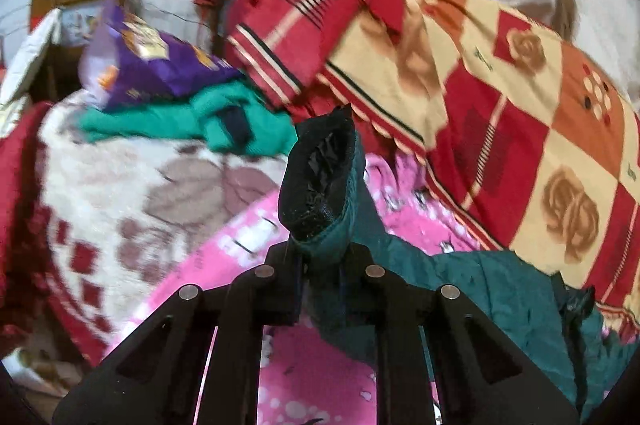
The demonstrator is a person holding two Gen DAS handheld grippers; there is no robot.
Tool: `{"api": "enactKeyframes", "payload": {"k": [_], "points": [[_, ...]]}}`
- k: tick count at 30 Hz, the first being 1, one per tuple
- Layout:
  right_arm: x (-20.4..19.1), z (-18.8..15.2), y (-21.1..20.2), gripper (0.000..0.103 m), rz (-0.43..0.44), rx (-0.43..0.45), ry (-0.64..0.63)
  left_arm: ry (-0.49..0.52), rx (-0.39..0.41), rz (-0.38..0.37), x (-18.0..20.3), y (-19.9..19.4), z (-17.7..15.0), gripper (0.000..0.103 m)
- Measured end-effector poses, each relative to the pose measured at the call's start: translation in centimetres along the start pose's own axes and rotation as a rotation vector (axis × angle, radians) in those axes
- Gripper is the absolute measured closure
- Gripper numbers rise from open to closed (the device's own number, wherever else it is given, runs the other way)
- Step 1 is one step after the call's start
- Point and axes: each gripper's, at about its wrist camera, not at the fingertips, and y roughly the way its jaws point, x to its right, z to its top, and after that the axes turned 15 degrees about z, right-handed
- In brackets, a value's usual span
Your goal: Fold large clothes
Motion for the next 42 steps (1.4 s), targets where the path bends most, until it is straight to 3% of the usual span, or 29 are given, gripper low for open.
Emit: {"api": "enactKeyframes", "payload": {"k": [5, 10, 14, 18, 22, 27, 30, 34, 42], "points": [[-0.5, -0.8, -3.6, 0.003, -0.018, 0.025, -0.045, -0.018, -0.035, -0.026, -0.1, -1.9, -0.3, 0.092], [-0.9, -2.5, -7.4, 0.003, -0.176, 0.071, -0.204, 0.154, -0.03, -0.088, 2.9, -4.5, -2.6, 0.091], [0.5, -2.1, -8.9, 0.003, -0.187, 0.083, -0.127, 0.235, -0.019, -0.145, 4.3, -5.8, -3.4, 0.091], [0.8, -1.4, -10.7, 0.003, -0.203, 0.094, -0.134, 0.225, -0.039, -0.184, 4.3, -6.3, -3.5, 0.091], [1.2, -0.9, -12.6, 0.003, -0.219, 0.106, -0.173, 0.176, -0.085, -0.174, 3.3, -5.8, -3.2, 0.092], [4.3, -0.2, -14.6, 0.003, -0.187, 0.14, -0.077, 0.157, -0.097, -0.169, 2.8, -5.9, -3.0, 0.092], [6.3, 0.2, -15.5, 0.003, -0.226, 0.161, -0.051, 0.155, -0.086, -0.173, 3.1, -6.5, -3.0, 0.092], [8.0, 0.2, -15.8, 0.003, -0.183, 0.158, 0.021, 0.163, -0.077, -0.182, 3.9, -7.1, -3.0, 0.092], [7.0, 0.0, -14.9, 0.003, -0.206, 0.128, -0.032, 0.166, -0.08, -0.189, 4.1, -7.4, -3.2, 0.091]]}}
